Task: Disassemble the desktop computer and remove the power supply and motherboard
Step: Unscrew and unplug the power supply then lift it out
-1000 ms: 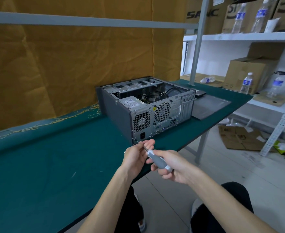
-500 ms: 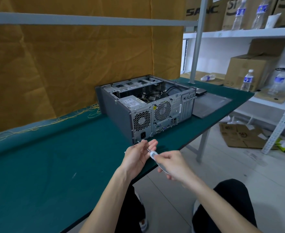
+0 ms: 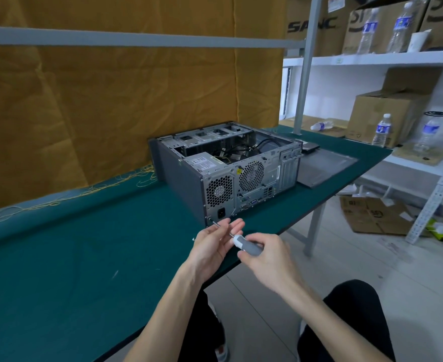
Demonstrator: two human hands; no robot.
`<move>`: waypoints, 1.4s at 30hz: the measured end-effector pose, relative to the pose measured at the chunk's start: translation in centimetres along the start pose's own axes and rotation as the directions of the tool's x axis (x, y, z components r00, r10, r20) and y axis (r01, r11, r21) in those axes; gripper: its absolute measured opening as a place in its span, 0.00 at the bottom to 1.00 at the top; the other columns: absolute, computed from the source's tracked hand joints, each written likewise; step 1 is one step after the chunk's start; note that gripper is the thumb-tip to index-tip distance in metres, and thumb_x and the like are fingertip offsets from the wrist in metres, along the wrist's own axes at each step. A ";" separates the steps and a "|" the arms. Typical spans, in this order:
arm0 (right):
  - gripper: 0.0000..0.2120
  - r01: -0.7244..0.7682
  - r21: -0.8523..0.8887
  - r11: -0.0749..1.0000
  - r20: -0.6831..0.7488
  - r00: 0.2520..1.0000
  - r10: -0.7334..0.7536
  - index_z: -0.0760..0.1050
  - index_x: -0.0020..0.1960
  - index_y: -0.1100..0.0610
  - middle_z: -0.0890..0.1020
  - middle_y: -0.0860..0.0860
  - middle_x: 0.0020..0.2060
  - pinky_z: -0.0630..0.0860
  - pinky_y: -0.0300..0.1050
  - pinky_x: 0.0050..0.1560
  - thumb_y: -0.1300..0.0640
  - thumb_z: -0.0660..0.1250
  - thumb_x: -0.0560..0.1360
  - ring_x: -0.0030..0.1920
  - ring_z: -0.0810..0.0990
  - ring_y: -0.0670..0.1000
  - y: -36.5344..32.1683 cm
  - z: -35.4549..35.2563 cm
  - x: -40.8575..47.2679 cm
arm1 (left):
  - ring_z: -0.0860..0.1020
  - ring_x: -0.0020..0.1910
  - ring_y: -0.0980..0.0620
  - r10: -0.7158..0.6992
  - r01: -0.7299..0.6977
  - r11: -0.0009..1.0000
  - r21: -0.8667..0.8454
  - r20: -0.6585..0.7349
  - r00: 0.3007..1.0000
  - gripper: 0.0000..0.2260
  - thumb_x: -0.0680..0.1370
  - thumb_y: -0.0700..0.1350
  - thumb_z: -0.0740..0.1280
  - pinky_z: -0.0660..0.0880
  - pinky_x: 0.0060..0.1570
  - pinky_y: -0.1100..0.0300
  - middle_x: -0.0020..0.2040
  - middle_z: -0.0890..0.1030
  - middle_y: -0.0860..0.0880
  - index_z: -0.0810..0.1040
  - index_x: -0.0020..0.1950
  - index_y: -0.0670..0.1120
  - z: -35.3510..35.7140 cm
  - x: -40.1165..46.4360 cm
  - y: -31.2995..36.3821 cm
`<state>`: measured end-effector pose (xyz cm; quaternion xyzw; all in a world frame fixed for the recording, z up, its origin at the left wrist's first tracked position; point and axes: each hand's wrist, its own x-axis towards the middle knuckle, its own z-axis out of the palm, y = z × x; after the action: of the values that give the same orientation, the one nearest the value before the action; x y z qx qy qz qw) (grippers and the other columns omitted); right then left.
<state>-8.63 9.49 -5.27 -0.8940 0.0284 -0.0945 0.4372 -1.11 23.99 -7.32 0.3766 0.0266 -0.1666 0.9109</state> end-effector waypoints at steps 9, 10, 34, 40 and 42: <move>0.21 -0.472 0.437 0.766 0.430 0.857 0.283 0.80 0.50 0.67 0.83 0.57 0.32 0.58 0.38 0.21 0.46 0.66 0.80 0.21 0.66 0.48 -1.0 -1.1 0.6 | 0.83 0.60 0.43 -0.075 0.080 0.990 -0.113 0.046 0.996 0.14 0.86 0.35 0.54 0.83 0.51 0.56 0.62 0.82 0.35 0.67 0.70 0.32 -0.1 0.0 0.6; 0.20 -0.316 0.300 0.900 0.299 0.927 0.226 0.81 0.45 0.64 0.82 0.53 0.30 0.60 0.40 0.25 0.45 0.68 0.79 0.23 0.68 0.49 -1.1 -0.9 0.5 | 0.83 0.59 0.45 -0.066 0.069 0.994 -0.084 0.040 0.997 0.15 0.86 0.36 0.56 0.83 0.50 0.57 0.61 0.82 0.36 0.67 0.70 0.32 -0.1 0.1 0.6; 0.08 -0.176 0.176 0.969 0.226 0.965 0.135 0.82 0.51 0.56 0.82 0.52 0.31 0.66 0.43 0.28 0.53 0.70 0.77 0.26 0.70 0.49 -0.9 -1.0 0.1 | 0.83 0.59 0.42 -0.059 0.061 0.995 -0.078 0.023 0.998 0.14 0.87 0.39 0.54 0.83 0.49 0.54 0.60 0.82 0.35 0.67 0.69 0.32 0.1 0.3 0.3; 0.11 -0.250 0.332 0.910 0.242 0.955 0.174 0.78 0.55 0.47 0.80 0.49 0.33 0.65 0.39 0.21 0.45 0.72 0.75 0.23 0.72 0.47 -0.9 -0.6 -0.3 | 0.84 0.57 0.42 -0.037 0.038 0.998 -0.047 0.023 0.999 0.12 0.87 0.35 0.50 0.83 0.46 0.56 0.58 0.83 0.35 0.66 0.68 0.33 0.0 0.6 0.1; 0.15 -0.437 0.447 0.780 0.386 0.881 0.273 0.79 0.56 0.56 0.79 0.52 0.33 0.57 0.35 0.21 0.45 0.67 0.79 0.20 0.63 0.47 -1.1 -1.0 0.2 | 0.84 0.58 0.41 -0.045 0.048 0.996 -0.079 0.034 0.998 0.12 0.86 0.35 0.49 0.83 0.47 0.54 0.60 0.82 0.34 0.66 0.67 0.33 0.1 0.5 0.3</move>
<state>-8.69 9.38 -3.73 -0.7228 0.1048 0.1234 0.6718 -0.50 23.95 -7.12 0.3363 0.0273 -0.1927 0.9214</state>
